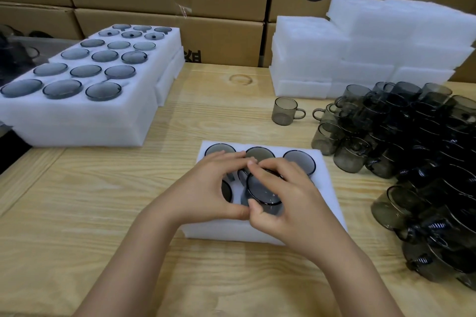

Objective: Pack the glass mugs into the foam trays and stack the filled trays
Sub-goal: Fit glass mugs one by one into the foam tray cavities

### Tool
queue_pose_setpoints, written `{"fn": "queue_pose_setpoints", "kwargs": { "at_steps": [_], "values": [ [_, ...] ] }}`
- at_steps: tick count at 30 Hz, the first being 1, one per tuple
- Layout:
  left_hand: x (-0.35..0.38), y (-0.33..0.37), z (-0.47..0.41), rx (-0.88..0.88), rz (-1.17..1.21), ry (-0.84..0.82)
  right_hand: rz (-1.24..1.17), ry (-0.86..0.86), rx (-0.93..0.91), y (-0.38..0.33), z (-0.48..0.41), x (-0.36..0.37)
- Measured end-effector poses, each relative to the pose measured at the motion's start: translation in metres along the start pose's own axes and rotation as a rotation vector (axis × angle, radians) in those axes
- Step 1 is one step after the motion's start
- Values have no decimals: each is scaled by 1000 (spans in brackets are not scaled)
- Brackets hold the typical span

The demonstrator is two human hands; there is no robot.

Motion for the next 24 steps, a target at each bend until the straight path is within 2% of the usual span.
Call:
{"fn": "queue_pose_setpoints", "kwargs": {
  "at_steps": [9, 17, 20, 22, 24],
  "values": [
    [1, 1, 0, 50, -105, -16, 181, 41, 18, -5, 1, -1],
    [0, -4, 0, 36, -107, 18, 20, -40, 77, 10, -3, 3],
    [0, -5, -1, 42, -92, 37, -143, -104, 164, 16, -4, 3],
    [0, -5, -2, 38, -54, 45, -234, -45, 211, 17, -9, -2],
    [-1, -4, -3, 39, -2, 41, -186, 10, 194, 12, -22, -2]
  ]
}}
Point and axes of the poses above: each hand's wrist, its own z-axis away from the middle knuckle, its own x-axis out of the palm, y = z × x, the point moved 6 cm from there along -z, towards the middle knuckle, and after that the axes turned 1 degree about -z, right-handed, at the moved point
